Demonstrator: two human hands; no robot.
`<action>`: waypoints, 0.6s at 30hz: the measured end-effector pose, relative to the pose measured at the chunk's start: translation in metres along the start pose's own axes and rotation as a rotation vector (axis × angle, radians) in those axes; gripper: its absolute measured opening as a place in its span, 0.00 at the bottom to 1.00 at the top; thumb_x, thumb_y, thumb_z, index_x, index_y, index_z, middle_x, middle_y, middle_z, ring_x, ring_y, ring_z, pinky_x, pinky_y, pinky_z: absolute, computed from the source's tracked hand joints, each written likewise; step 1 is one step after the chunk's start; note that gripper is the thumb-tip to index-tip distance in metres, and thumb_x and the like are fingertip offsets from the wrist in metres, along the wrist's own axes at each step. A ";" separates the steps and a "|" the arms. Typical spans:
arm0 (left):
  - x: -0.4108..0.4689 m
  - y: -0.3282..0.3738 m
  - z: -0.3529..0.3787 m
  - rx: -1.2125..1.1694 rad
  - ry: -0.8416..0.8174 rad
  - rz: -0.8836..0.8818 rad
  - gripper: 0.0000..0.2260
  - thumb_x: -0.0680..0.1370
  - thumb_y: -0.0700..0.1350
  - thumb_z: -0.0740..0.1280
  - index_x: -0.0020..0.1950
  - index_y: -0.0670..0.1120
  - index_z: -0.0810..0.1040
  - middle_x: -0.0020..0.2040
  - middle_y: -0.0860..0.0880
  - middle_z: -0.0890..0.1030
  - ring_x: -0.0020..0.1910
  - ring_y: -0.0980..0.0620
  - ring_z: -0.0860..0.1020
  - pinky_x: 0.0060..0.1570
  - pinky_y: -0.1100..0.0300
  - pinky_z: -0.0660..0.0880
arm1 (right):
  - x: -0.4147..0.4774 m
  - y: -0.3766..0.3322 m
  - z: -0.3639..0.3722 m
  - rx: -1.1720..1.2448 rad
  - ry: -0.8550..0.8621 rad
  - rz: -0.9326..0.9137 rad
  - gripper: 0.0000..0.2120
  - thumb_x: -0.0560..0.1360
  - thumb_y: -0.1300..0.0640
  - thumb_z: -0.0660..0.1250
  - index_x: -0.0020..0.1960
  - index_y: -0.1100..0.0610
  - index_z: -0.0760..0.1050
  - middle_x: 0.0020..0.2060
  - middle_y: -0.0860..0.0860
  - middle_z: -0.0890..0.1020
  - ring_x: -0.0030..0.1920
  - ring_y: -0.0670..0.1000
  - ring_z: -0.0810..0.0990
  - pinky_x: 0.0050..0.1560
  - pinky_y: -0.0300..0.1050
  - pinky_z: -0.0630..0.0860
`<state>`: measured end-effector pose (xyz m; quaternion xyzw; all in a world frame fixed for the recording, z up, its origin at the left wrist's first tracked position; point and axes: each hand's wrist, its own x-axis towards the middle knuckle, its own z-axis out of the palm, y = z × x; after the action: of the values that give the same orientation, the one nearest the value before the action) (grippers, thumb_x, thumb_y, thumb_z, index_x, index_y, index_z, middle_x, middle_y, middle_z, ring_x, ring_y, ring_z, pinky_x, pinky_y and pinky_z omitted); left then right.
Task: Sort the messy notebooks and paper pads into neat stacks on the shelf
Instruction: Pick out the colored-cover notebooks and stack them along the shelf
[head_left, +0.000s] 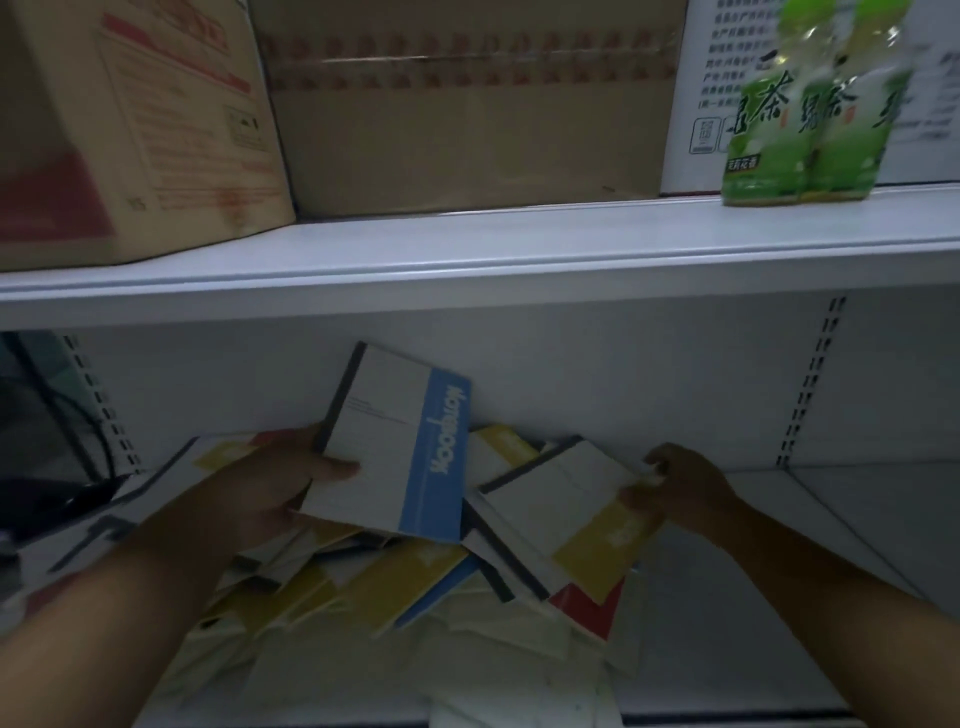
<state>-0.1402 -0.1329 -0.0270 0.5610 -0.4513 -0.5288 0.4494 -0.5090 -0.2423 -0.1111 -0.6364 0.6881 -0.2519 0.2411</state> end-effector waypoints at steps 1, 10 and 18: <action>-0.001 -0.003 -0.001 -0.043 -0.020 0.008 0.29 0.57 0.44 0.82 0.56 0.48 0.78 0.49 0.46 0.85 0.47 0.45 0.83 0.37 0.55 0.81 | -0.006 -0.002 0.000 -0.059 0.081 0.033 0.30 0.67 0.46 0.74 0.63 0.58 0.70 0.60 0.58 0.72 0.56 0.56 0.74 0.52 0.46 0.73; -0.004 -0.015 0.013 -0.152 -0.080 -0.019 0.20 0.70 0.34 0.68 0.59 0.51 0.76 0.54 0.44 0.82 0.53 0.42 0.79 0.38 0.52 0.81 | -0.060 -0.016 0.031 0.264 -0.014 0.369 0.53 0.65 0.36 0.72 0.76 0.60 0.49 0.73 0.59 0.61 0.70 0.59 0.66 0.67 0.51 0.68; -0.022 -0.018 0.012 -0.144 -0.067 -0.024 0.10 0.77 0.37 0.64 0.53 0.52 0.76 0.46 0.45 0.81 0.44 0.45 0.78 0.37 0.55 0.75 | -0.100 -0.040 -0.017 0.651 0.240 0.096 0.19 0.77 0.64 0.64 0.67 0.55 0.71 0.57 0.52 0.74 0.51 0.53 0.77 0.44 0.43 0.72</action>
<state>-0.1520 -0.1084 -0.0415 0.5146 -0.4203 -0.5835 0.4671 -0.4827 -0.1440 -0.0712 -0.4591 0.6242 -0.5195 0.3602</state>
